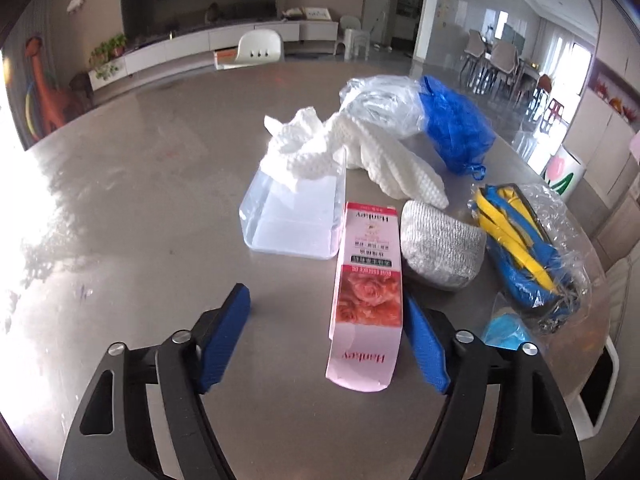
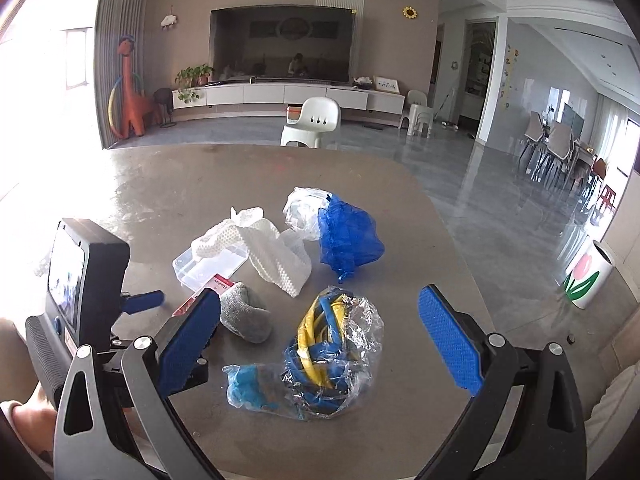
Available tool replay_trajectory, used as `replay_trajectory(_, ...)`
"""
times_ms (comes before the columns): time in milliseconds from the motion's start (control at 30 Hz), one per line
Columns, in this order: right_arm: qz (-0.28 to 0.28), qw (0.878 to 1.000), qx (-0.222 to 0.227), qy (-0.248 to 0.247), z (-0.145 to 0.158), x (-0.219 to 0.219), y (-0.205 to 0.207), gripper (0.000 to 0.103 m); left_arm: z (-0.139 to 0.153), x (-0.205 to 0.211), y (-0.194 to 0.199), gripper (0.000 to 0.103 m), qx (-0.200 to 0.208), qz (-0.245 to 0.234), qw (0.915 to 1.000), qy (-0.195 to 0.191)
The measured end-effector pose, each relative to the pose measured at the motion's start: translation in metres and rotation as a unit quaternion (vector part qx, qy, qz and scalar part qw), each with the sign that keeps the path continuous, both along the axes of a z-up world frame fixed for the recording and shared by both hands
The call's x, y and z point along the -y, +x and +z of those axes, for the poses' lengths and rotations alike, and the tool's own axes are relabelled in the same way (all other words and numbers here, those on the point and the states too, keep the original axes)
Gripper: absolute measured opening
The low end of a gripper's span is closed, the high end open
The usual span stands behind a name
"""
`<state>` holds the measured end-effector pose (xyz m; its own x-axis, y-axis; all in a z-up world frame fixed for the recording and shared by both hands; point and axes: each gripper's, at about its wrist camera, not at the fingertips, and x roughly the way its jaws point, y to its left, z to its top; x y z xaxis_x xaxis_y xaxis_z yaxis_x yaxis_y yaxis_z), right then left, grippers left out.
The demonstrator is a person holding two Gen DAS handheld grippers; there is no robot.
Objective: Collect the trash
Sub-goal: 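Grasp the pink Hanley box with left gripper while right grasps the clear bag of yellow-blue items, then carry the pink box and clear bag over to the white trash bin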
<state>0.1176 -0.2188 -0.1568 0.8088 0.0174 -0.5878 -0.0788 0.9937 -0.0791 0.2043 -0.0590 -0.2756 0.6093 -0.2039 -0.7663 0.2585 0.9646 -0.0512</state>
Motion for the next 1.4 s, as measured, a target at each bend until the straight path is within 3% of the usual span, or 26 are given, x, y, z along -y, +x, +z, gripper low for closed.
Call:
replay_trajectory(67, 0.000, 1.000, -0.001, 0.000, 0.000, -0.001, 0.000, 0.099, -0.001, 0.006, -0.001, 0.065, 0.004, -0.008, 0.9998, 0.018)
replay_trajectory(133, 0.000, 1.000, -0.001, -0.002, -0.001, -0.001, 0.001, 0.099, 0.000, 0.011, -0.004, 0.040, 0.013, -0.020, 0.9994, 0.026)
replay_trajectory(200, -0.001, 1.000, -0.004, -0.005, -0.003, 0.000, 0.000, 0.099, 0.002, 0.012, -0.008, 0.029, 0.010, -0.031, 0.9993, 0.017)
replay_trajectory(267, -0.002, 1.000, -0.009, -0.007, -0.008, 0.001, 0.002, 0.098, 0.005, 0.011, -0.008, 0.029, 0.003, -0.032, 0.9994, 0.007)
replay_trajectory(533, -0.013, 1.000, -0.017, -0.003, -0.026, 0.017, 0.009, 0.098, 0.038, 0.002, -0.023, 0.029, 0.039, -0.011, 0.9991, -0.009)
replay_trajectory(700, -0.028, 0.998, -0.058, 0.015, -0.058, 0.032, 0.029, 0.098, 0.050, 0.000, -0.030, 0.029, 0.048, -0.009, 0.9988, -0.011)
replay_trajectory(733, -0.028, 0.997, -0.067, 0.023, -0.064, 0.034, 0.033, 0.096, 0.051, -0.001, -0.031, 0.029, 0.048, -0.008, 0.9987, -0.012)
replay_trajectory(900, -0.018, 0.993, -0.110, 0.038, -0.084, 0.031, 0.048, 0.063, 0.054, 0.002, -0.032, 0.029, 0.049, -0.008, 0.9986, -0.016)
replay_trajectory(1067, -0.002, 0.988, -0.130, 0.083, -0.084, 0.034, 0.051, 0.019, 0.061, 0.005, -0.037, 0.029, 0.056, -0.009, 0.9982, -0.018)
replay_trajectory(1400, 0.005, 0.996, -0.025, 0.083, -0.002, 0.038, 0.006, 0.015, 0.092, 0.016, -0.051, 0.029, 0.082, -0.019, 0.9961, -0.025)
